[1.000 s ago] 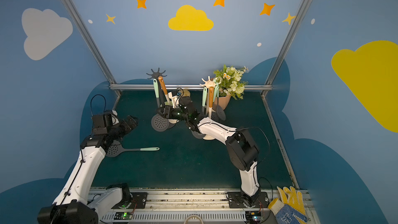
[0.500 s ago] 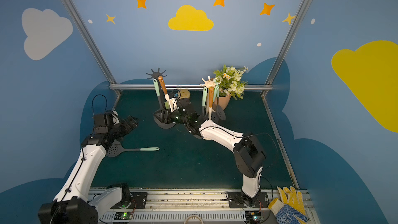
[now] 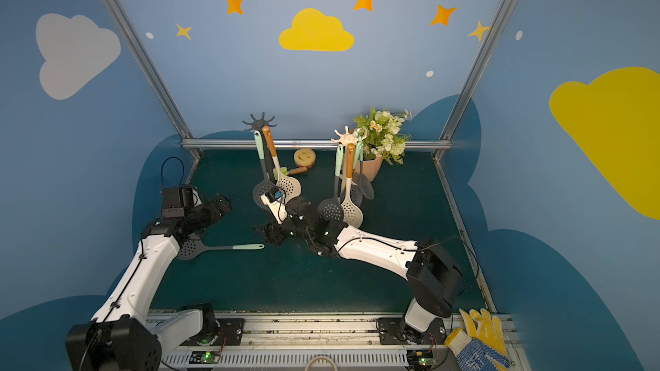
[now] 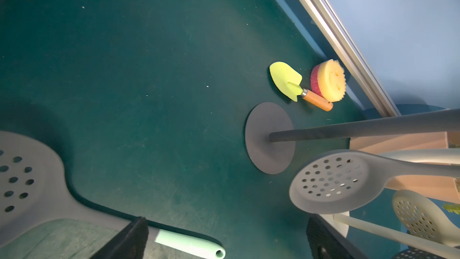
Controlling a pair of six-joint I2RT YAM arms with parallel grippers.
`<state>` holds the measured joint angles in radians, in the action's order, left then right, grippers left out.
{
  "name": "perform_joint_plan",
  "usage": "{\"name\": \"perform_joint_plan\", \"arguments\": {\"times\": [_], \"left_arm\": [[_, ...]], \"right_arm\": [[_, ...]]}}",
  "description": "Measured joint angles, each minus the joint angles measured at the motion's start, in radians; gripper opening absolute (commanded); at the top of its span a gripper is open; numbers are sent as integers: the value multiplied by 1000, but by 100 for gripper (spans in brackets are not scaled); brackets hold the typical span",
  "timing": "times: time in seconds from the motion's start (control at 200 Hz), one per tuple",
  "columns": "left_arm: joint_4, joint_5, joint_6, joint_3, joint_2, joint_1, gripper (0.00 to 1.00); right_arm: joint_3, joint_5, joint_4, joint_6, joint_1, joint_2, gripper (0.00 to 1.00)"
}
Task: Hang the skimmer on the kitchen utensil rack
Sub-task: Hang the skimmer on the rack.
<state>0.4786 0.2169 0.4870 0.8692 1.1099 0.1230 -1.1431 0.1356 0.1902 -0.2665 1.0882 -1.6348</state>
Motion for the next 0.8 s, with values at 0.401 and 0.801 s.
{"name": "perform_joint_plan", "arguments": {"times": [0.401,0.801], "left_arm": [[40,-55,14,8,28,0,100],[32,8,25,13,35,6,100]], "right_arm": [[77,40,-7,279,103,-114,65],[-138,92,-99,476,104,-336,63]]}}
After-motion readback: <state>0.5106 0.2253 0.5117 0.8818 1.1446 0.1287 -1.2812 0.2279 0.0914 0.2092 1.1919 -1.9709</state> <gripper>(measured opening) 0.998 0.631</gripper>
